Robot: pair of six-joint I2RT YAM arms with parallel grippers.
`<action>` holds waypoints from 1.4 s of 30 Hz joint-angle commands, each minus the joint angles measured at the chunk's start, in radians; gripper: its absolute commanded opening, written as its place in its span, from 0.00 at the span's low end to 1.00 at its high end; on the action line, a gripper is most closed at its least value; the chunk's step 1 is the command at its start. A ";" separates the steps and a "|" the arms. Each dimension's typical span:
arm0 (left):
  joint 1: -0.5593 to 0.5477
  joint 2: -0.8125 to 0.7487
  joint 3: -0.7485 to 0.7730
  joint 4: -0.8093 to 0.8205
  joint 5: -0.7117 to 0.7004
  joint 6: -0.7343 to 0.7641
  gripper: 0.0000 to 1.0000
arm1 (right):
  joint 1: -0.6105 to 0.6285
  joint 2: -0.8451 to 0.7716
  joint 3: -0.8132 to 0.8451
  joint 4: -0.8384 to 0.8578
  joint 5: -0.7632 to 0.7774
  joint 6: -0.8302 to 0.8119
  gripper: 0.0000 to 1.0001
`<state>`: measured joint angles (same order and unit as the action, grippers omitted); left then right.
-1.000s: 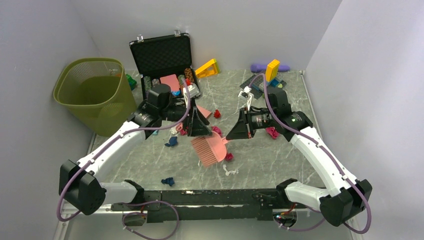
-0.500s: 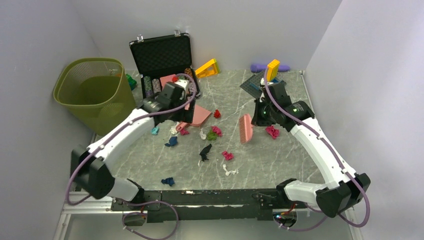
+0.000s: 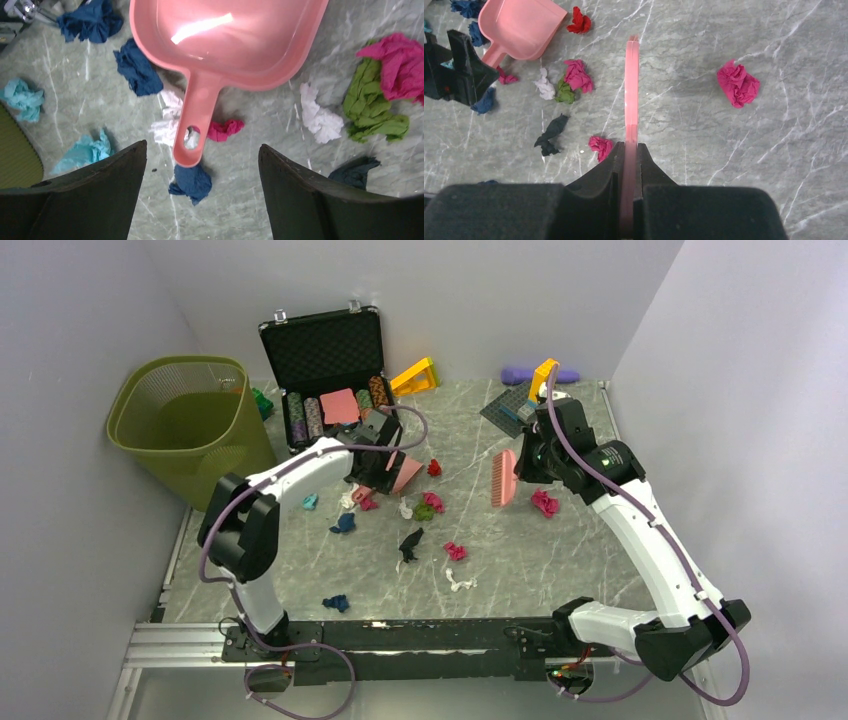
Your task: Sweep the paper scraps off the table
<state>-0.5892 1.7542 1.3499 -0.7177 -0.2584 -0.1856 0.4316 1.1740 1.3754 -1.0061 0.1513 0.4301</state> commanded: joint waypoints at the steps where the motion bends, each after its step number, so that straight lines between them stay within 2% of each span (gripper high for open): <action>1: 0.035 0.074 0.099 -0.002 0.085 0.059 0.84 | -0.002 -0.014 0.036 0.001 0.029 0.012 0.00; 7: 0.044 0.166 0.135 -0.014 0.110 0.055 0.73 | -0.002 -0.023 0.031 0.004 0.046 0.012 0.00; 11: 0.059 0.213 0.156 -0.046 0.104 0.046 0.71 | -0.002 -0.023 0.030 0.003 0.049 0.012 0.00; 16: 0.065 0.236 0.161 -0.040 0.167 0.048 0.42 | -0.002 -0.024 0.034 0.006 0.037 0.014 0.00; 22: 0.065 0.248 0.188 -0.057 0.175 0.042 0.20 | -0.002 -0.032 0.029 0.005 0.047 0.018 0.00; 24: 0.065 0.212 0.173 -0.047 0.170 0.027 0.15 | -0.001 -0.040 0.024 0.007 0.050 0.016 0.00; 30: 0.058 -0.030 0.095 -0.044 0.197 -0.038 0.00 | -0.002 -0.043 -0.008 0.038 -0.002 0.008 0.00; 34: 0.055 -0.165 0.082 -0.118 0.168 -0.070 0.00 | 0.004 0.000 -0.014 0.078 -0.113 0.023 0.00; 38: 0.055 -0.271 0.088 -0.229 0.079 -0.081 0.00 | 0.051 0.022 -0.056 0.203 -0.216 0.098 0.00; 42: 0.060 -0.400 0.045 -0.256 -0.027 -0.077 0.00 | 0.193 0.062 -0.113 0.405 -0.253 0.197 0.00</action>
<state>-0.5316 1.4479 1.4269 -0.9031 -0.1627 -0.2474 0.5106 1.2053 1.2968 -0.8459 -0.0101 0.5133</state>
